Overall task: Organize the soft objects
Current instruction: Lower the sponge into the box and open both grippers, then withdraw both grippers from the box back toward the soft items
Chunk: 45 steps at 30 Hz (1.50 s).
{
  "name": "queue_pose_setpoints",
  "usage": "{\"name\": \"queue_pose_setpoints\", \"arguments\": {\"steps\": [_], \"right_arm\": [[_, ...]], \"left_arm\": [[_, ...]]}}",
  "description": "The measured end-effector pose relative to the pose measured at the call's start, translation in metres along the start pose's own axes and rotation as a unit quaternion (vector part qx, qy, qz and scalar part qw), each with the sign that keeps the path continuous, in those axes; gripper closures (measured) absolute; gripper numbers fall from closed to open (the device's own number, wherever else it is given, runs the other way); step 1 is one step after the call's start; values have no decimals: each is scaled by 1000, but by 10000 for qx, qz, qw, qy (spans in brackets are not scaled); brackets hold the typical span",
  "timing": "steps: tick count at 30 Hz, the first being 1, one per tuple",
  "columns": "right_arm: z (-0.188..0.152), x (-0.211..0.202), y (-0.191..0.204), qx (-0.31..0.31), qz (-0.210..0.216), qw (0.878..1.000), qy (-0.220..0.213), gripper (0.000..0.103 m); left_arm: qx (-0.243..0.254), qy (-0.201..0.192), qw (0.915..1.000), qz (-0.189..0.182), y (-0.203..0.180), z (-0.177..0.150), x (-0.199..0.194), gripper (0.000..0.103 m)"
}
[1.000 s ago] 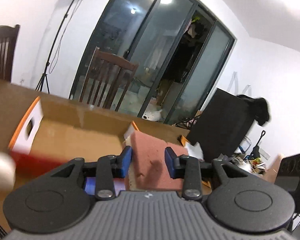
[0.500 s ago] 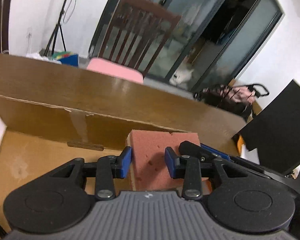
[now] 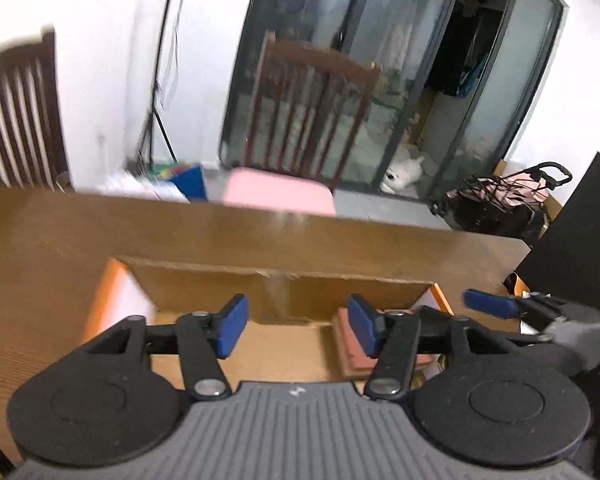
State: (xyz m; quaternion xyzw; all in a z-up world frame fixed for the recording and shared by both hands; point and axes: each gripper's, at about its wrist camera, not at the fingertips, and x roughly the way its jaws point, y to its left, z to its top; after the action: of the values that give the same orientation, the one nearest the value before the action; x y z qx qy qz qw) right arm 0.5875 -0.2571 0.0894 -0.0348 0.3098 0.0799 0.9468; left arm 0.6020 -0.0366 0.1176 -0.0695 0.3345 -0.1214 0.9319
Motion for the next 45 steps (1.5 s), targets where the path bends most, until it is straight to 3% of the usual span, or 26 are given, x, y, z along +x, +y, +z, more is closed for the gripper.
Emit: {"name": "queue_pose_setpoints", "arguments": {"steps": [4, 10, 14, 21, 25, 28, 33, 38, 45], "right_arm": [[7, -68, 11, -196, 100, 9992, -345, 25], [-7, -175, 17, -206, 228, 9969, -724, 17], [-43, -239, 25, -88, 338, 9938, -1054, 11], [-150, -320, 56, -31, 573, 9849, -1635, 7], [-223, -351, 76, -48, 661, 9807, -1837, 0], [-281, -377, 91, -262, 540, 9773, -2034, 0], [-350, -392, 108, -206, 589, 9857, -1562, 0], [-373, -393, 118, -200, 647, 9887, -1336, 0], [-368, -375, 111, -27, 706, 9881, -1366, 0]], "left_arm": [[595, -294, 9963, 552, -4, -4, -73, 23], [1137, -852, 9866, 797, -13, -42, -177, 13], [1255, -1300, 9785, 995, -14, -98, -237, 6], [1575, -1837, 9652, 994, -23, -221, -311, 0], [1399, -1914, 9681, 809, -16, -286, -335, 0], [1233, -1938, 9697, 832, -6, -332, -353, 0], [1000, -1491, 9811, 722, 5, -379, -364, 0], [1195, -1332, 9802, 842, 6, -394, -361, 0], [1006, -1351, 9832, 699, 0, -388, -346, 0]]}}
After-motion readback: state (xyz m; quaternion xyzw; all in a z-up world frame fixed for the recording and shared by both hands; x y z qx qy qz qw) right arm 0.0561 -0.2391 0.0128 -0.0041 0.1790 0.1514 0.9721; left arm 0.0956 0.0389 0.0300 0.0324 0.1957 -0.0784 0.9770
